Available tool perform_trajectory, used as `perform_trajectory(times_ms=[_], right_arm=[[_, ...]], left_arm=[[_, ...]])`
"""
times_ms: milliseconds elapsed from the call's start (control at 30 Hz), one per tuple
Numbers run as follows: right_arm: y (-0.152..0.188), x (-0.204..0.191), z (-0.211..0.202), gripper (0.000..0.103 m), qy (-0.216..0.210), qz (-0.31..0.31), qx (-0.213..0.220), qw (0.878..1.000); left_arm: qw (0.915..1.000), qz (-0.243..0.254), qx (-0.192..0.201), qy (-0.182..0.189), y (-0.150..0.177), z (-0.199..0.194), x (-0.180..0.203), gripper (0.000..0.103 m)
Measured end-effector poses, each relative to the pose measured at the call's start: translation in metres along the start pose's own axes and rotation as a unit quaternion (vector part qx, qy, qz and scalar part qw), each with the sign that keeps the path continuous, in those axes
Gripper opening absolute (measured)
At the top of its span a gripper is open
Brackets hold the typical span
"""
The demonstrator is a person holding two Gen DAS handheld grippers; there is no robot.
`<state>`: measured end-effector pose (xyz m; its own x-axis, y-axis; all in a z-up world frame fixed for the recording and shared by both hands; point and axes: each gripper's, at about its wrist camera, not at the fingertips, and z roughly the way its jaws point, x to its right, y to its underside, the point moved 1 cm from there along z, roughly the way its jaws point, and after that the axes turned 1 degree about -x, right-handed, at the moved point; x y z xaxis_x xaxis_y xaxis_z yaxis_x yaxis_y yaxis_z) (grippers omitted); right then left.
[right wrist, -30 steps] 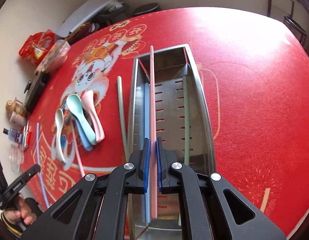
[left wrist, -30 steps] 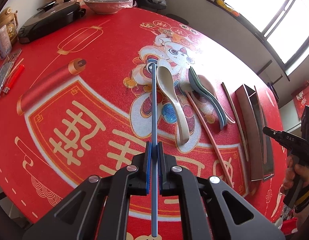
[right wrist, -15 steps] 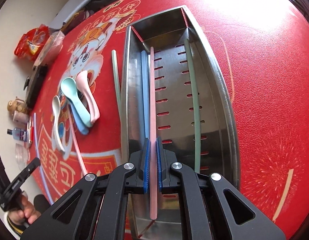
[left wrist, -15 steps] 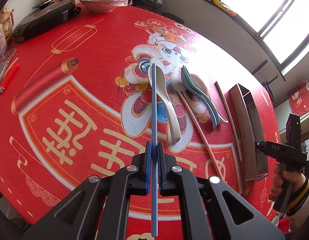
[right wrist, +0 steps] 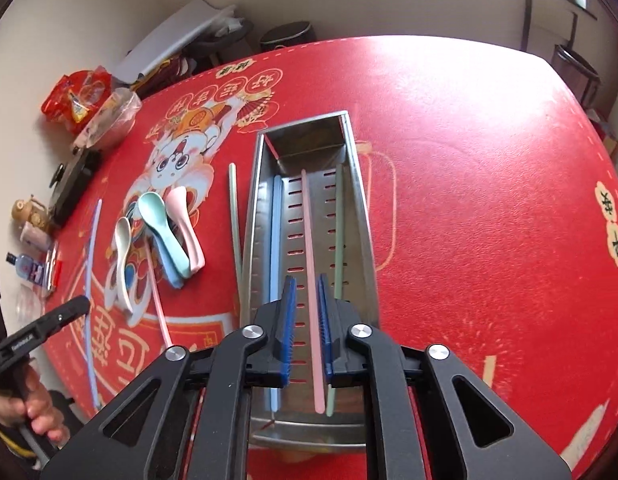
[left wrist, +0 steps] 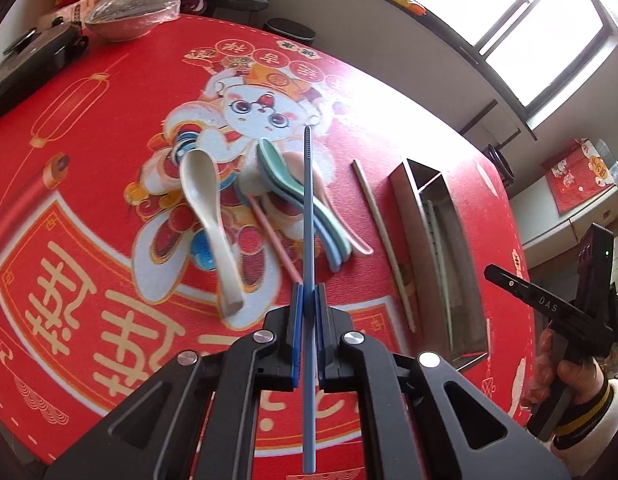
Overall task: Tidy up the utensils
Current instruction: 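Lower both held chopsticks into the steel caddy and open the right gripper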
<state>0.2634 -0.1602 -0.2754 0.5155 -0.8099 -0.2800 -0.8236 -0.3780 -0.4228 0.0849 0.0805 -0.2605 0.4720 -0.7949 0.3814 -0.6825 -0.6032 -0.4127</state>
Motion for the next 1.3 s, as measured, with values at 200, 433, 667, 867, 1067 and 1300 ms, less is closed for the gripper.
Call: perform_trajectory(times_ms=[200,433,667,867,1067,1300], right_arm=[[0.006,0.023,-0.020,0.056,0.004,0.005,0.018,1.000],[0.016,0.060,-0.028,0.077,0.005,0.038,0.011,0.999],[0.031,0.095,-0.036,0.086,0.003,0.068,0.012,0.998],[0.038,0.117,-0.042,0.086,0.004,0.091,0.014,0.996],[0.040,0.121,-0.045,0.086,0.001,0.100,0.019,0.995],[0.036,0.110,-0.045,0.086,0.002,0.102,0.024,0.995]], left_arm=[[0.9986,0.030,-0.016,0.039,-0.015,0.024,0.063,0.005],[0.9958,0.049,-0.048,0.061,-0.021,0.074,0.130,0.005],[0.9946,0.020,-0.090,0.049,-0.024,0.127,0.159,0.005],[0.9941,0.031,-0.103,0.014,-0.024,0.154,0.172,0.005],[0.9916,0.047,-0.120,-0.008,-0.025,0.169,0.175,0.005],[0.9913,0.070,-0.109,0.023,-0.034,0.151,0.170,0.012]])
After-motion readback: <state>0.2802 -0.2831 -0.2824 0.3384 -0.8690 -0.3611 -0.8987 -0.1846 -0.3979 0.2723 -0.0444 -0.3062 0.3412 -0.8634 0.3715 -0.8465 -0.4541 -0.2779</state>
